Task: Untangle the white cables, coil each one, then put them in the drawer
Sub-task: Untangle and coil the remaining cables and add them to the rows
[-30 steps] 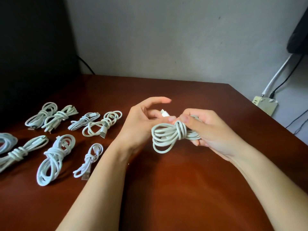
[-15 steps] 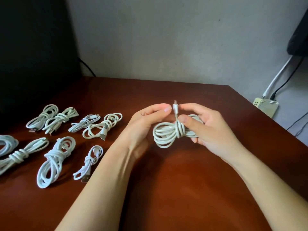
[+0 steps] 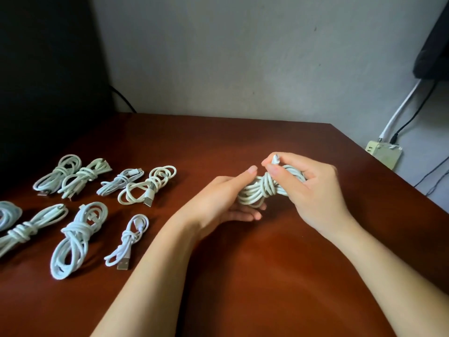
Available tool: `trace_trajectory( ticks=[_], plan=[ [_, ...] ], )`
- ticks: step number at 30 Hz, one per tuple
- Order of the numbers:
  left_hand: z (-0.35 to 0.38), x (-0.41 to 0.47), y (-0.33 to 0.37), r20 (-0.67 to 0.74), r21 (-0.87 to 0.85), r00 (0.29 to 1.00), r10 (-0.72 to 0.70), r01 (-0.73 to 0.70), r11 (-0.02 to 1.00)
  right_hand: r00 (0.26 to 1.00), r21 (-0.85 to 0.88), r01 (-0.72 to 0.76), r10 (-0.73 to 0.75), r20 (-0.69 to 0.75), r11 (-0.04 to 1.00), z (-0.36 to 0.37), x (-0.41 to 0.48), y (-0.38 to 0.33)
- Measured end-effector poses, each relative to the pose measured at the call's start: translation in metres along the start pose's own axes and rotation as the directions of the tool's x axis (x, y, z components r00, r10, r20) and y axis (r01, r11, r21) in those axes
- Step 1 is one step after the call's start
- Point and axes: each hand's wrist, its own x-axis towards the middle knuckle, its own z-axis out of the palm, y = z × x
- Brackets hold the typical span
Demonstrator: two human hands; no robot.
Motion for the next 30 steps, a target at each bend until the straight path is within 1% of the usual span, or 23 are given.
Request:
trace_trajectory(
  ticks=[3, 4, 6, 10, 12, 13, 16, 19, 22, 24, 30],
  plan=[
    [-0.004, -0.003, 0.004, -0.017, 0.009, 1.0, -0.02, 0.02, 1.0, 0.998, 0.034, 0.048, -0.047, -0.032, 0.998, -0.003, 0.001, -0.001],
    [-0.006, -0.003, 0.004, -0.038, 0.034, 0.999, -0.01, 0.012, 0.999, 0.997, 0.019, 0.078, -0.077, -0.029, 0.997, -0.003, 0.001, -0.001],
    [-0.008, -0.004, 0.004, -0.071, 0.056, 0.997, 0.03, -0.027, 0.998, 0.984, -0.063, 0.177, -0.178, -0.019, 0.982, -0.003, 0.0, -0.001],
    [-0.007, -0.006, 0.006, -0.064, -0.011, 0.993, 0.1, -0.101, 0.995, 0.904, -0.273, 0.41, -0.428, -0.009, 0.87, -0.005, 0.002, -0.002],
    [-0.005, -0.006, 0.007, -0.07, -0.066, 0.993, 0.09, -0.095, 0.993, 0.86, -0.345, 0.479, -0.51, 0.004, 0.807, -0.008, 0.003, -0.001],
    [-0.003, -0.004, 0.007, -0.083, -0.115, 0.995, 0.063, -0.072, 0.991, 0.844, -0.382, 0.499, -0.537, 0.009, 0.778, -0.009, 0.003, 0.001],
    [0.005, -0.001, 0.004, -0.076, -0.314, 0.995, -0.059, 0.032, 0.949, 0.814, -0.482, 0.524, -0.579, 0.041, 0.702, -0.011, 0.001, 0.01],
    [0.011, 0.001, 0.001, -0.039, -0.381, 0.988, -0.147, 0.122, 0.917, 0.795, -0.485, 0.561, -0.6, 0.091, 0.67, -0.011, 0.0, 0.014],
    [0.009, 0.001, 0.004, -0.017, -0.463, 0.988, -0.154, 0.129, 0.877, 0.776, -0.485, 0.596, -0.615, 0.143, 0.64, -0.009, 0.0, 0.014],
    [0.005, -0.001, 0.006, -0.048, -0.452, 0.991, -0.124, 0.089, 0.888, 0.777, -0.482, 0.6, -0.609, 0.16, 0.639, -0.007, 0.0, 0.014],
    [0.004, -0.001, 0.005, -0.12, -0.328, 0.993, -0.019, -0.022, 0.944, 0.787, -0.47, 0.597, -0.589, 0.184, 0.651, -0.009, 0.0, 0.018]
  ],
)
